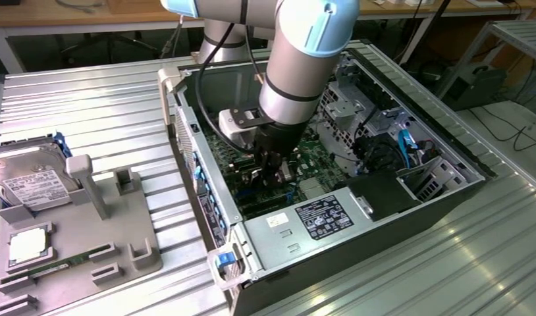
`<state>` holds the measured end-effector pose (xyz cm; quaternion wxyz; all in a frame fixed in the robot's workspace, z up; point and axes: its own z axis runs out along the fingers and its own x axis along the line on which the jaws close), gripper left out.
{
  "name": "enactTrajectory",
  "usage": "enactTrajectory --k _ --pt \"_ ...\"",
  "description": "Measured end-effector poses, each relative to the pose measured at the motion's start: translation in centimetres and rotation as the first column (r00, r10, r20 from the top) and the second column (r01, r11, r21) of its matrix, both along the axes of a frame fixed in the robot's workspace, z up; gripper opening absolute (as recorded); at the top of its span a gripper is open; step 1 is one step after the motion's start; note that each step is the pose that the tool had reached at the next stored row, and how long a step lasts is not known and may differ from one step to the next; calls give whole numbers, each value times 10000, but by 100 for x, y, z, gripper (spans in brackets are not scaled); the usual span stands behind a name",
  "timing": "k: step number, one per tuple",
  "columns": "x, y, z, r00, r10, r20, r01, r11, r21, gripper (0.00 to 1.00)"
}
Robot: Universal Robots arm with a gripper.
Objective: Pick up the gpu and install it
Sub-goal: 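Insert the gpu into the slot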
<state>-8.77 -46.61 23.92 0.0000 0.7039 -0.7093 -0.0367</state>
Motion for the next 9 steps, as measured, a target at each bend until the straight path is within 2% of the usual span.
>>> enactTrajectory --k 1,4,9 --pt "1 0 6 10000 1 -1 -1 10000 -3 35" --pt "1 0 51 10000 2 1 -2 10000 -1 35" --pt "3 6 203 10000 3 3 -3 10000 -1 35"
